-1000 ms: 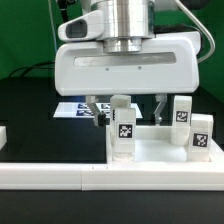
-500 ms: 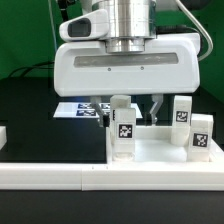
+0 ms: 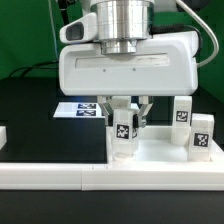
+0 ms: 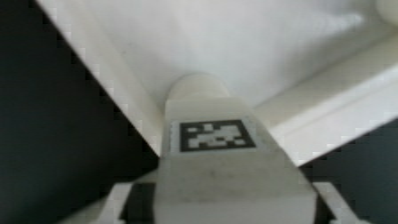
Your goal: Assemble square table
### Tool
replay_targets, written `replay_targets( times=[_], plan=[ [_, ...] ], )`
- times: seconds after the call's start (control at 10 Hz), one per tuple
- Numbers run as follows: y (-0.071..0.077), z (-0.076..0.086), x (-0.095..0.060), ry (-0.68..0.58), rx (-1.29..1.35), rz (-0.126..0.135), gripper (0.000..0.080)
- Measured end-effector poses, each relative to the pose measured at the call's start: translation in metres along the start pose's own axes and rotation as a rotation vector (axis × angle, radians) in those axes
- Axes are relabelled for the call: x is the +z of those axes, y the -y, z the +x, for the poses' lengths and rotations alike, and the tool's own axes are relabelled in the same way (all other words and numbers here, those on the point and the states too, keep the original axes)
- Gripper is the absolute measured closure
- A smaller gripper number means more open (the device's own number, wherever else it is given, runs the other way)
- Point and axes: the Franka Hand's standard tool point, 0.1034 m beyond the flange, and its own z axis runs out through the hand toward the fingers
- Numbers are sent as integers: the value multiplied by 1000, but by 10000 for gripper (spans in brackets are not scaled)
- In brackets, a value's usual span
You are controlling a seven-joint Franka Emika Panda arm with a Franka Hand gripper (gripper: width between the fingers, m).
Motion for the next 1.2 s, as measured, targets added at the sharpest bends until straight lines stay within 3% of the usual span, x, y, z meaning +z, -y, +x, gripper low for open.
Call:
replay_targets(
  times=[0.3,0.4,0.7,0.8,0.9,1.1,1.2],
  plan=[
    [-1,3,0,126,582,-67,507],
    [-2,7,3,188,740,-74,507],
    [-2,8,3,191,925,-99,507],
    [-3,8,3,191,907,-97,427],
    [-2,8,3,187,869,-91,427],
    [1,12,-1,137,481,-10,191],
    [-1,9,-4,108,330,14,162]
  ],
)
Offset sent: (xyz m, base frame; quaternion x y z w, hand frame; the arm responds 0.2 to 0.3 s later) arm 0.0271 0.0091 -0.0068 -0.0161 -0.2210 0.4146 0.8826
